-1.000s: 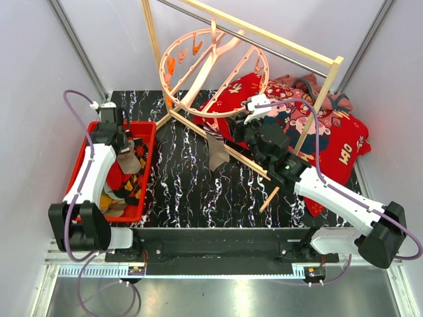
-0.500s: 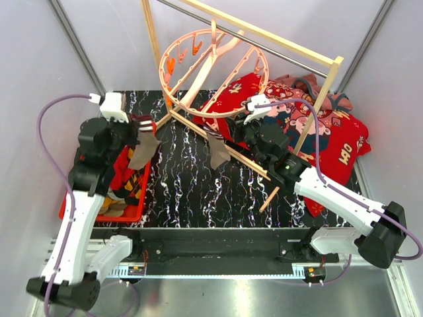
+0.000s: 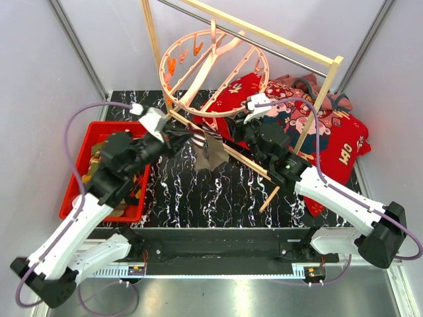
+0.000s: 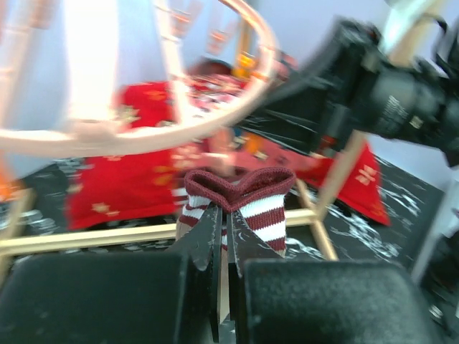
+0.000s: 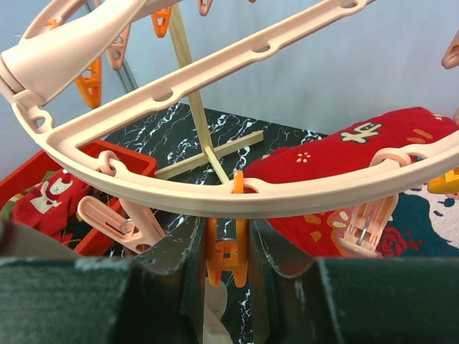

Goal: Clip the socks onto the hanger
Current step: Clamp the sock onto the hanger.

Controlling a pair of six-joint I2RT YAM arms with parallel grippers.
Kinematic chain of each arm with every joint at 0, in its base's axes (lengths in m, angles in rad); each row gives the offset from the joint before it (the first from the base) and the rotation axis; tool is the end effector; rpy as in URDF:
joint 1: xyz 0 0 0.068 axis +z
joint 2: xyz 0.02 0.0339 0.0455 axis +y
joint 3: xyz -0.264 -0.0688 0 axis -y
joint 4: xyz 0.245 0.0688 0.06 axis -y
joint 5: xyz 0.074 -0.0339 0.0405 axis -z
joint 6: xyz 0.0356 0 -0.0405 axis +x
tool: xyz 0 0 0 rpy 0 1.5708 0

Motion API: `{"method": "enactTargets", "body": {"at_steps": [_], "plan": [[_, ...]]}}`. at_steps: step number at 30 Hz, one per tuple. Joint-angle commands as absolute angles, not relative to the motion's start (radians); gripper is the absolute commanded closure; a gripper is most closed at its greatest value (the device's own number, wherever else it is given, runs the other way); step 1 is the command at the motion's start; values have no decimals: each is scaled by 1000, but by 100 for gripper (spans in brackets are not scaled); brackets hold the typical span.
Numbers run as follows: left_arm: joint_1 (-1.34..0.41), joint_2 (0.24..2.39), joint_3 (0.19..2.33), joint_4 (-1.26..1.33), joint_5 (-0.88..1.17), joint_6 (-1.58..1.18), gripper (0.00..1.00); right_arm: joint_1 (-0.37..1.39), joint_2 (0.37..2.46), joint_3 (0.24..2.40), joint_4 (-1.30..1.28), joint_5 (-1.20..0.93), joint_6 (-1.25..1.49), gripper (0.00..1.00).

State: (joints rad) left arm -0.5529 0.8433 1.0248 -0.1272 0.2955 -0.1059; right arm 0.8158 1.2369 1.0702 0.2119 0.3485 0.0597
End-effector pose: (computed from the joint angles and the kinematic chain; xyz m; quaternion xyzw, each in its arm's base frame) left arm 0.1498 -0.1047 0.4198 0.2550 0.6396 -0.3281 0.6468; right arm 0.2092 0.2046 0.3863 -0.1347 0.6787 0.1933 0.6956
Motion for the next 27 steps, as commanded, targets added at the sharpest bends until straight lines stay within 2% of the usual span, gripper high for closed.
{"method": "enactTargets", "body": {"at_steps": [1,7,15,27], "plan": [[-639,903,973,80,324,-141,100,805,1210,1120,227,336,75,91],[-701,1005,885,322,327,-225,100,805,1207,1126,218,330,80,91],[-709,1167,856,486,311,-261,100,805,1180,1126,199,314,83,92],[-707,1247,891,517,244,-249,100,805,1147,1117,184,239,63,93]]}}
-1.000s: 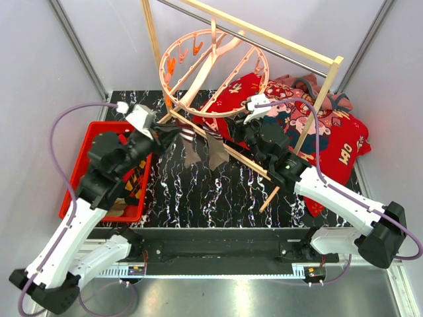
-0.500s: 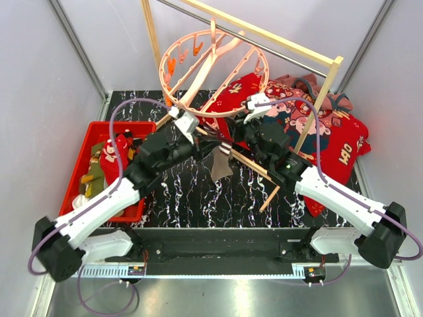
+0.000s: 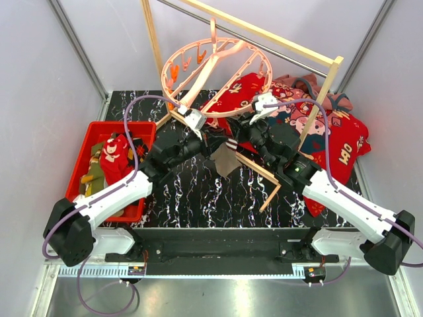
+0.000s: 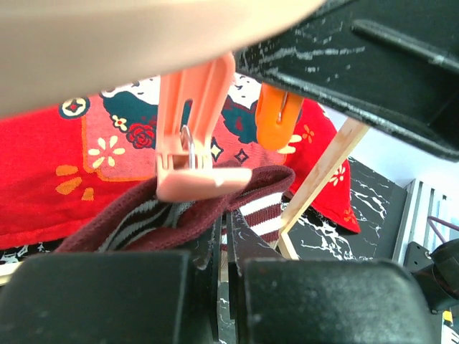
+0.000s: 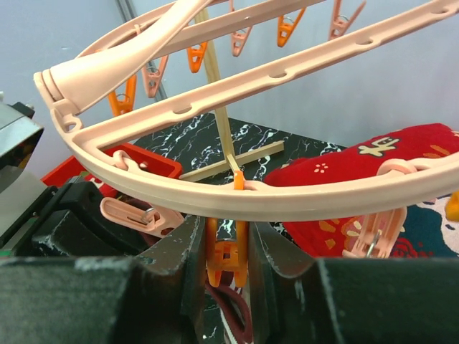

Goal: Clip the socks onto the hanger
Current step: Clamp the sock onto the hanger.

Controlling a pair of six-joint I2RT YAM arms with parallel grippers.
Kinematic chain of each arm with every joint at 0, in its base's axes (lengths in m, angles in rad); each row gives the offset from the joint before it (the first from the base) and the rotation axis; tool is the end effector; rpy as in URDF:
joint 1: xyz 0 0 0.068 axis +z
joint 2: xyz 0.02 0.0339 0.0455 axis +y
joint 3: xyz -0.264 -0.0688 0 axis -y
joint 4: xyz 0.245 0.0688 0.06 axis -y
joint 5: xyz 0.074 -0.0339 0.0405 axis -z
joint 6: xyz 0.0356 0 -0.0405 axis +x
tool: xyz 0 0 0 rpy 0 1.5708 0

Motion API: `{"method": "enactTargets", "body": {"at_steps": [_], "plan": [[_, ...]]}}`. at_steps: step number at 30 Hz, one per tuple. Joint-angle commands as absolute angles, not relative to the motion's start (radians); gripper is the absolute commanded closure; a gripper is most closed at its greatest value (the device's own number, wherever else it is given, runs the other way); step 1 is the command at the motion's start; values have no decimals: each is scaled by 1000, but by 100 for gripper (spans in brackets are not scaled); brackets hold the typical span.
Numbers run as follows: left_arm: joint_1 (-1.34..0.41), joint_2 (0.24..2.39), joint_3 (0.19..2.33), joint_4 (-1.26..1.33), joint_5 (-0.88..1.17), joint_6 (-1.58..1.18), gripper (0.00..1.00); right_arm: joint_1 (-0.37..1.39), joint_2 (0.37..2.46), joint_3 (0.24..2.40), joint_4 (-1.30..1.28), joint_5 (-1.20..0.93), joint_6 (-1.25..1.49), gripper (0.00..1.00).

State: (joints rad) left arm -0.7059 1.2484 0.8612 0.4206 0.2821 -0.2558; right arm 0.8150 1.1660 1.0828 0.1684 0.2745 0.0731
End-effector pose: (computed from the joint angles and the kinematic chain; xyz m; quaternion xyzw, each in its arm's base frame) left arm 0.2173 -0.1983 0.3306 0.2521 0.6484 -0.4158 0.5858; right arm 0.1943 0.1921 0.4048 -0.1489 0.6610 0.2299 0.6986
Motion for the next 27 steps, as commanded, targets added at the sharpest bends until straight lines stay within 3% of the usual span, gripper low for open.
{"method": "enactTargets", "body": {"at_steps": [1,27], "plan": [[-707,1246,891,515,248,-249,100,807,1152,1115,184,238,57,93],[-690,1155,896,499,267,-250,100,805,1189,1111,150,163,6,93]]}}
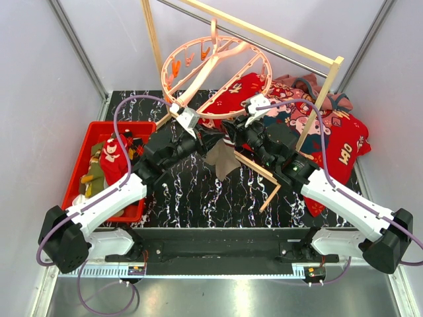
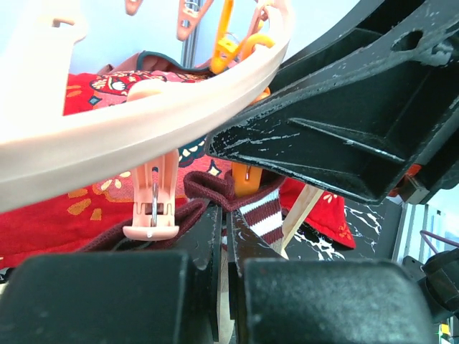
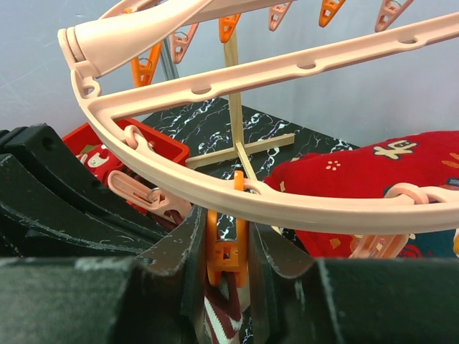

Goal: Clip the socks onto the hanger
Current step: Clamp the sock onto the hanger.

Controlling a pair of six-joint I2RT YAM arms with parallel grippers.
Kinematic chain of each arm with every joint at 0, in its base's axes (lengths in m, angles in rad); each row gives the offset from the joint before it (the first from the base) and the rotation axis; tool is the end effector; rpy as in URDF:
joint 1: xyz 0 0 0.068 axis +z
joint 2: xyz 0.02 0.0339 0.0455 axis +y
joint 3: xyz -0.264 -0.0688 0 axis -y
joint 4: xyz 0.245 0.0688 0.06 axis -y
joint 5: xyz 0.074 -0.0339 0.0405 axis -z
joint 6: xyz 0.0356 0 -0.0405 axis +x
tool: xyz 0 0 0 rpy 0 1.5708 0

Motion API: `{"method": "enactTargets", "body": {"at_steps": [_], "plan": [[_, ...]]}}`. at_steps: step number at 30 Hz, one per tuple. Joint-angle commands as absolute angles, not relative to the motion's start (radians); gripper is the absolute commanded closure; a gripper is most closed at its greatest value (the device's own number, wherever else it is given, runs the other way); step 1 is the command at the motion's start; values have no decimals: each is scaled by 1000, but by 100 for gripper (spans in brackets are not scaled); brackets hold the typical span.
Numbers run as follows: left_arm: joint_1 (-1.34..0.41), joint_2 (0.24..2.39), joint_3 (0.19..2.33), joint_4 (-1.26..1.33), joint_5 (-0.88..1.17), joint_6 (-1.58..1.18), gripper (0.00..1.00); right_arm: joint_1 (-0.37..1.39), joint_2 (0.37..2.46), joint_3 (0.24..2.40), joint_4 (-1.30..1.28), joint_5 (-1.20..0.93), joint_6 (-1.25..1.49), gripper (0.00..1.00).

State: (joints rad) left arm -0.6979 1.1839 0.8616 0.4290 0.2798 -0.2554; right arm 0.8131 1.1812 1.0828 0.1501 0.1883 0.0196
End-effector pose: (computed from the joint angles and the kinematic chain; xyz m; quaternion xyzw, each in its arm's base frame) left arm 0.2077 -0.1871 0.3488 0.2464 0.6230 -0.4207 0.6117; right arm 0.1961 0.1976 0.3990 -0.2020 0.6586 0.2328 0.6864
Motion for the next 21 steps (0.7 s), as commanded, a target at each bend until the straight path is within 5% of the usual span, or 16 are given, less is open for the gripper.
{"method": "enactTargets", "body": {"at_steps": [1,11,21], "plan": [[-692,1155,896,499,267,-250,100,805,1190,1112,149,160,5,94],[-690,1164,919,505,261,-255,100,807,1200,1123,135,124,5,89],[-689,1161,911,476,219,-253,100,805,1158,1137,97,124,14,34]]}}
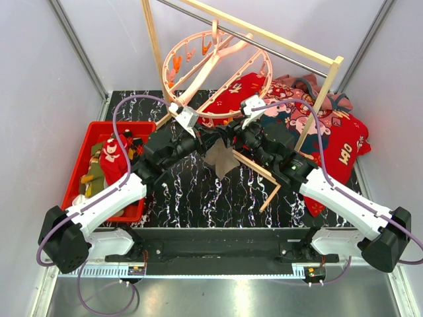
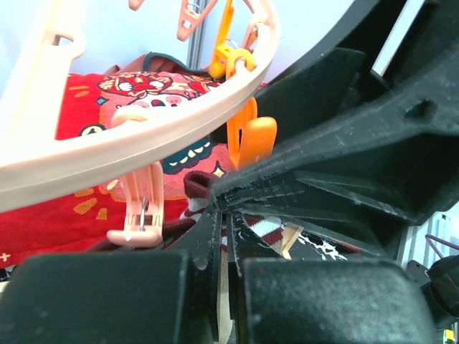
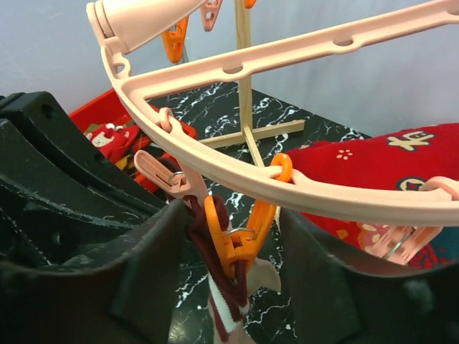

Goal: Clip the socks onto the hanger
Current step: Clamp the sock onto the hanger.

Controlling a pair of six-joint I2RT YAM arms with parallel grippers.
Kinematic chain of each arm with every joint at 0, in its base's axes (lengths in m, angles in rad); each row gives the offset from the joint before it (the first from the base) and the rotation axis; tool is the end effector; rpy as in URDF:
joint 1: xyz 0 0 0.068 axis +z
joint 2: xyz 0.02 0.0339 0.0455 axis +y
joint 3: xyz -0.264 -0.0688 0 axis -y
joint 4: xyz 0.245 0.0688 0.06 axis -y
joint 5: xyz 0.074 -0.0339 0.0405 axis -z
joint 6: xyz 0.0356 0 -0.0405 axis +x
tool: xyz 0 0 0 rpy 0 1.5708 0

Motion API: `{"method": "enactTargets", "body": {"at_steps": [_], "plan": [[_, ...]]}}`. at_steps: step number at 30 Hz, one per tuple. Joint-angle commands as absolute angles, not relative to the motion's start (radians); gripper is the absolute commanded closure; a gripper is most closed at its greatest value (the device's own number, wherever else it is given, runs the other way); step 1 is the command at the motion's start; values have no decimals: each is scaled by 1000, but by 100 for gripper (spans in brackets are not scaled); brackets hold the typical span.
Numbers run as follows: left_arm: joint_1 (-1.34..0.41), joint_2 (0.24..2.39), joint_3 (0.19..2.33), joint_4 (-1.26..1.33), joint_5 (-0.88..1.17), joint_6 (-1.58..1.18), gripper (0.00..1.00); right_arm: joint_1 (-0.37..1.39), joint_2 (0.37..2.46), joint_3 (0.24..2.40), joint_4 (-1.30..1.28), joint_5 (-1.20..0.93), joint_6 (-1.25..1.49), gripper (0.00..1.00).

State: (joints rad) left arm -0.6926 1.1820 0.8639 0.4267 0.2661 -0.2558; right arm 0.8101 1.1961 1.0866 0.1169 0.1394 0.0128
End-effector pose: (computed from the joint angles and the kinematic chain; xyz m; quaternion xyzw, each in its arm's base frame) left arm 0.2088 -0.1854 0.3499 0.2398 0.6247 -0.4157 0.6160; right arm 0.1985 0.2014 0.3929 -0.2272 0.6669 0.2382 0.6685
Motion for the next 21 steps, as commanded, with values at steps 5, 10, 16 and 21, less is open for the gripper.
{"method": "enactTargets", "body": {"at_steps": [5,10,16,21], "plan": [[-684,1154,926,437,195,-245,98,805,1115,1147,54,115,28,19],[-677,1147,942,385,158,-238,98,805,1045,1152,-35,127,23,17],[-666,1126,942,341,130,-233,98,805,996,1141,-107,233,6,20],[-661,1105,940,310,127,-229,98,805,1020,1132,-110,282,-37,22]]}}
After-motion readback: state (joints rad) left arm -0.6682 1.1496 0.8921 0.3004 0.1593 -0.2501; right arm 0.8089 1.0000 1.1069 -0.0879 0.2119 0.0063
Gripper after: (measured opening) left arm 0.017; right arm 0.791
